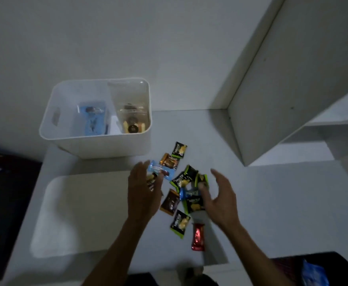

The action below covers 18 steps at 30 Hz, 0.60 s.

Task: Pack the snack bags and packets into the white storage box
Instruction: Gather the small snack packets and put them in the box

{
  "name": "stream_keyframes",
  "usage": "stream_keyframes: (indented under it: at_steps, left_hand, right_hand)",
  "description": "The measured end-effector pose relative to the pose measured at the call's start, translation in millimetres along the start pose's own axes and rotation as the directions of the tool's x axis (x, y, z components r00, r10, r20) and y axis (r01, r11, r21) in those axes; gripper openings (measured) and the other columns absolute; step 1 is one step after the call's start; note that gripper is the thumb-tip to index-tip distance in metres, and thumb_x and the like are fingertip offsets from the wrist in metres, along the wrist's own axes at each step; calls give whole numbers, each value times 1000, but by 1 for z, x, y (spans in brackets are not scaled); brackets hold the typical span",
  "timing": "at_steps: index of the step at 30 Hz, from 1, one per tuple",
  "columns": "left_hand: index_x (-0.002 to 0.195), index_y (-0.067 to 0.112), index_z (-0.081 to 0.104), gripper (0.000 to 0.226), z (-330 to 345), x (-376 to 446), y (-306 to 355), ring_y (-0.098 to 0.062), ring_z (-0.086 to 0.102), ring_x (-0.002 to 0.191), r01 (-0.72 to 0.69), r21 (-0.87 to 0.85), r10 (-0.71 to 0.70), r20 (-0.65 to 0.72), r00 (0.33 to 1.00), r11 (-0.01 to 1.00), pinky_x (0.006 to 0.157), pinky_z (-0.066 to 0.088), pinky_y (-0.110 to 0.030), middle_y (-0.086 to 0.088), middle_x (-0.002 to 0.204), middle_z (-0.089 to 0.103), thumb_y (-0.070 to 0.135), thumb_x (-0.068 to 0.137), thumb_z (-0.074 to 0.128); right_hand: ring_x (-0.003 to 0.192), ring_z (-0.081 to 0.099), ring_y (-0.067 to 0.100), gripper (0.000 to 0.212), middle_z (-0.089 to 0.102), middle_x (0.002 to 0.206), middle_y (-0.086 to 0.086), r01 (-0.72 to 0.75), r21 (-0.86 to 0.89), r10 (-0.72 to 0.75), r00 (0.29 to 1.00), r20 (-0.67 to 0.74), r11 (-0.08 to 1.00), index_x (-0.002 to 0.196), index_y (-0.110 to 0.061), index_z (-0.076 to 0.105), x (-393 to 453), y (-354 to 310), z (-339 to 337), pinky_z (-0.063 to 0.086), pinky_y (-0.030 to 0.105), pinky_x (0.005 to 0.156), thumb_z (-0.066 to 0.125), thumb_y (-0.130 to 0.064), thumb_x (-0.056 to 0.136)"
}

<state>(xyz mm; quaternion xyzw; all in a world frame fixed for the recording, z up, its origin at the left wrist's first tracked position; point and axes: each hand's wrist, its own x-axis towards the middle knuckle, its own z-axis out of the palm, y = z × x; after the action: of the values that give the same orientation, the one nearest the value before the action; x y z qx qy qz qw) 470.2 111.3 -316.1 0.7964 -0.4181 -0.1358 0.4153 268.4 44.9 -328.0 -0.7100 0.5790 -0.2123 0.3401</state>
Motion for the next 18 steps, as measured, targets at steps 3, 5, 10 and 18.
stream_keyframes:
  at_steps: [3,5,10,18]
  left_hand:
    - [125,12,54,43,37,-45,-13,-28,47,126,-41,160,20,131,991,986,93,51,-49,-14,134,52,43,96,46]
    - [131,15,53,50,55,-64,-19,-35,39,135,54,242,-94,156,983,969,104,42,-54,-14,143,45,48,96,42]
    - [146,18,34,59,92,-95,-34,-33,18,147,33,470,-129,174,976,882,117,24,-51,-15,155,30,50,96,36]
    - [154,19,22,75,121,-79,-71,-42,9,148,69,602,-172,115,978,795,117,17,-58,-18,161,14,64,94,26]
  right_hand:
    - [148,19,20,70,23,162,3,-9,-87,16,997,75,996,154,-27,25,-58,45,27,28,47,118,39,-62,95]
    - [151,11,22,70,15,164,3,17,-154,0,994,111,988,156,-28,20,-84,66,52,26,50,118,34,-60,96]
    - [151,14,29,58,12,165,6,-28,-338,67,992,104,941,155,-34,20,-100,87,95,33,58,110,33,-47,100]
    - [153,2,28,65,2,166,7,66,-325,-67,998,8,944,155,-39,7,-19,93,94,19,55,118,37,-53,99]
